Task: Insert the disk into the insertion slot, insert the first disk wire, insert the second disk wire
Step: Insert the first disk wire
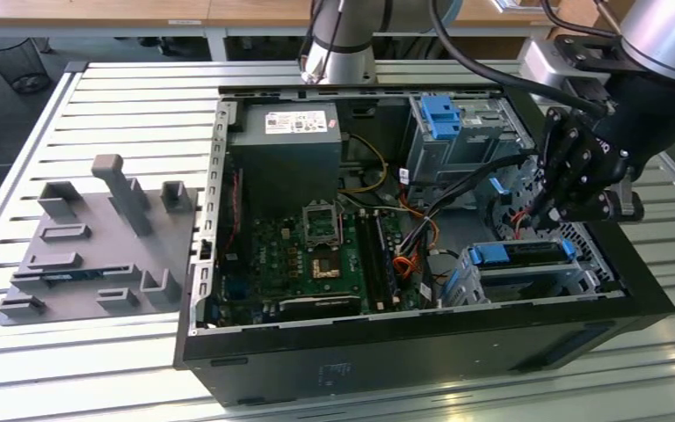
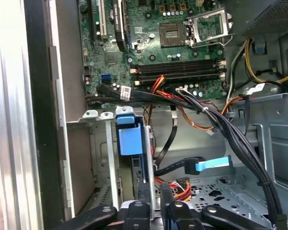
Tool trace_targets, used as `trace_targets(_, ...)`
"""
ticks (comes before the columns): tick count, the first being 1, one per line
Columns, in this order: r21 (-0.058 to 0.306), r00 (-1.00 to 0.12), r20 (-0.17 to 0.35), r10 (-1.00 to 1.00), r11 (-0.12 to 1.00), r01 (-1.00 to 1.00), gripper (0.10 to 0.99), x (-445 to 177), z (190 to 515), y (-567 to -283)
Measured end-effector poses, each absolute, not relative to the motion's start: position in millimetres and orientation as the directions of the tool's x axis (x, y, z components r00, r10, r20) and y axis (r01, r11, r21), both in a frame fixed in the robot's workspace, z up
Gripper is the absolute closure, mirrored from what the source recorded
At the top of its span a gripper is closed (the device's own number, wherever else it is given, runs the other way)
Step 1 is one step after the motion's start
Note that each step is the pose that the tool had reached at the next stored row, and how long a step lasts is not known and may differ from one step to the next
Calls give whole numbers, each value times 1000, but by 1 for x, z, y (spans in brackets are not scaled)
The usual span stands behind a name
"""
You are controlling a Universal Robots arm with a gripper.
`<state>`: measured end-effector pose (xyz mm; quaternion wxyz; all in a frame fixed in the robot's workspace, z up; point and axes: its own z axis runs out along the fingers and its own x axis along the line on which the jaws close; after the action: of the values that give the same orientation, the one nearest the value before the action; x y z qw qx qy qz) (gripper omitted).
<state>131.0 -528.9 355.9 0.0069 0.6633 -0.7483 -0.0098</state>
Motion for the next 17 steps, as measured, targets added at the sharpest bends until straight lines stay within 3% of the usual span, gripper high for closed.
trace_targets(5,24,-121,-3,-993,121,-992,839,134,355,-520)
trace_targets(6,24,-122,-3,-993,122,-992,776,134,356,-519)
trace_targets(17,23,-149,3,-989,149,-989,776,142,354,-513)
